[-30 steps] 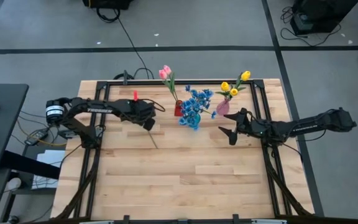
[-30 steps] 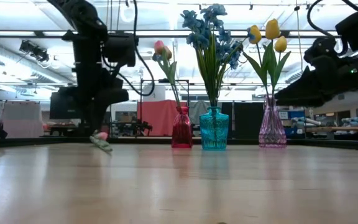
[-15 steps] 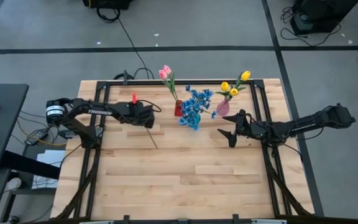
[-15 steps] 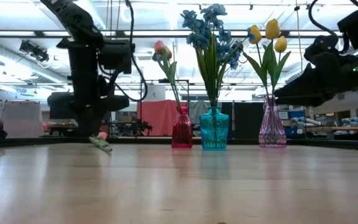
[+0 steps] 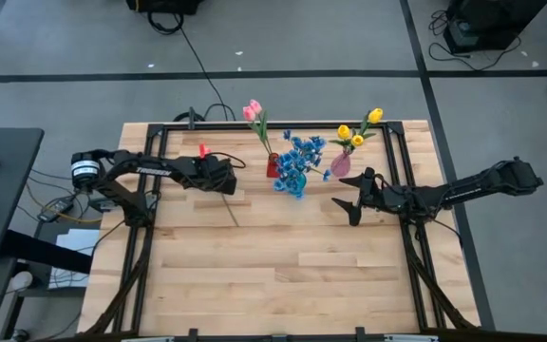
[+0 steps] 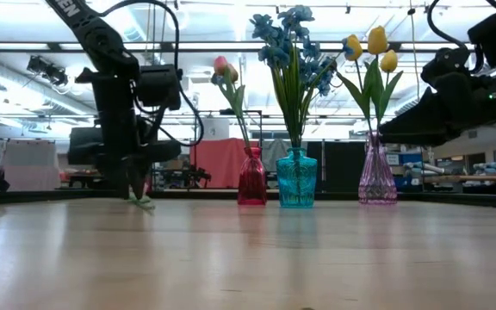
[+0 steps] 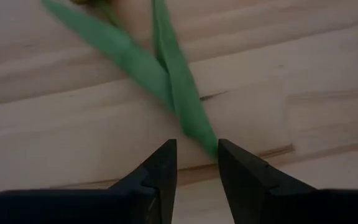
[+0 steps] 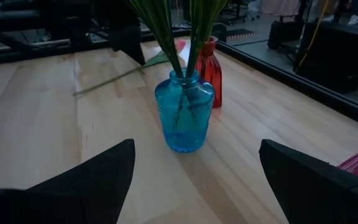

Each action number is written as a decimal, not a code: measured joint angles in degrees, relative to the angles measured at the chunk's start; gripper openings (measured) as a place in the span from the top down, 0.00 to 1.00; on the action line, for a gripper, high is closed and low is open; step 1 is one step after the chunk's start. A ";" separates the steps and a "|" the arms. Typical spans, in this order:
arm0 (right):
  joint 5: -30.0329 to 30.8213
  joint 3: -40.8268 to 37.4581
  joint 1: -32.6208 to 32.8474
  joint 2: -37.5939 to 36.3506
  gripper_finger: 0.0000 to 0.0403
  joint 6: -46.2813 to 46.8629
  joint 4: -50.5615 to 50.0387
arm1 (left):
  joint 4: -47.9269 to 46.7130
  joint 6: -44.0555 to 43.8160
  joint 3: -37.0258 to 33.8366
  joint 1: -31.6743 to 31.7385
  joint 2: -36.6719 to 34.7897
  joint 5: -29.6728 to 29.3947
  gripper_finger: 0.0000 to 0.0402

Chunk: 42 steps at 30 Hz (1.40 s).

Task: Sort flowers into vase by color
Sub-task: Put the pink flower into the red vase

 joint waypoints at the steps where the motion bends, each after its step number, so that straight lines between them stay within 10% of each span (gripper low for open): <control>1: 0.00 0.00 0.00 0.01 0.12 0.00 -0.03 | -0.40 0.55 -0.02 0.29 0.00 0.02 0.70; 17: 0.00 0.00 0.00 0.35 0.12 -0.18 0.79 | 0.10 7.51 2.83 2.89 4.90 2.73 0.71; 28: -0.19 0.00 0.00 0.35 0.12 -0.20 0.75 | -1.21 14.36 4.04 2.86 4.94 5.71 0.97; 42: -0.24 0.00 0.28 0.35 0.12 0.92 0.63 | -10.94 24.59 9.84 -0.87 -7.53 8.49 1.00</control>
